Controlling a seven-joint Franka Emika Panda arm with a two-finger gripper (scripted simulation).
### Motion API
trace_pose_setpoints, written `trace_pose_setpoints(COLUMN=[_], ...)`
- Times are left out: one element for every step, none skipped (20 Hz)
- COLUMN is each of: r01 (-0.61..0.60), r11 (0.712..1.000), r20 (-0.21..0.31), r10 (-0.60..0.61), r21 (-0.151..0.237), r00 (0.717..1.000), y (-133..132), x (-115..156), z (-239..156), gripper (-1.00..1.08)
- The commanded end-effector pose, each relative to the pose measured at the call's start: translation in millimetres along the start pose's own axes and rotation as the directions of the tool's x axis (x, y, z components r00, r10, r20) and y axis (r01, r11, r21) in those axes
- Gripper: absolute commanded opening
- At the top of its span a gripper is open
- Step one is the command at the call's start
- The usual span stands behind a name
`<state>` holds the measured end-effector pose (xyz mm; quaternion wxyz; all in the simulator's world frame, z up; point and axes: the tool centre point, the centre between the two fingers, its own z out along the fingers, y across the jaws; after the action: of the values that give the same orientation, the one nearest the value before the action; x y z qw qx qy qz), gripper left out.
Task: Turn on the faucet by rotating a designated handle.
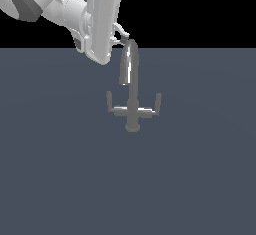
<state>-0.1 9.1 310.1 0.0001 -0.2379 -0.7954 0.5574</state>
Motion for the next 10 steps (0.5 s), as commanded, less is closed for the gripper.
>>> trace_pose_setpoints(r01=[0.078,0.108,0.138,0.167,0.197,0.226,0.255,0.283,0.311,0.339], r11=[0.997,0.994,0.99,0.985,0.979,0.972,0.964,0.955,0.945,0.935], r20=[0.017,0.023,0.029,0.034,0.038,0.042,0.045,0.048,0.051,0.052], r10=[-0.078,-0.109,-0.139,-0.169,-0.199,-0.229,-0.259,-0.288,-0.317,-0.346], r21=[0.021,0.03,0.038,0.048,0.057,0.066,0.076,0.086,0.096,0.106], r00=[0.997,0.994,0.99,0.985,0.979,0.973,0.965,0.956,0.947,0.937], y=[12.5,17.5,22.5,27.5,32.6,37.7,42.8,47.9,53.0,58.2], x=[-1.6,-2.1,-2.6,-3.0,-3.3,-3.5,-3.7,-3.9,-4.0,-4.0], z=[-0.7,-0.9,-1.1,-1.3,-1.4,-1.6,-1.7,-1.7,-1.8,-1.8], gripper=[-1.0,-1.0,-1.0,-1.0,-1.0,-1.0,-1.0,-1.0,-1.0,-1.0])
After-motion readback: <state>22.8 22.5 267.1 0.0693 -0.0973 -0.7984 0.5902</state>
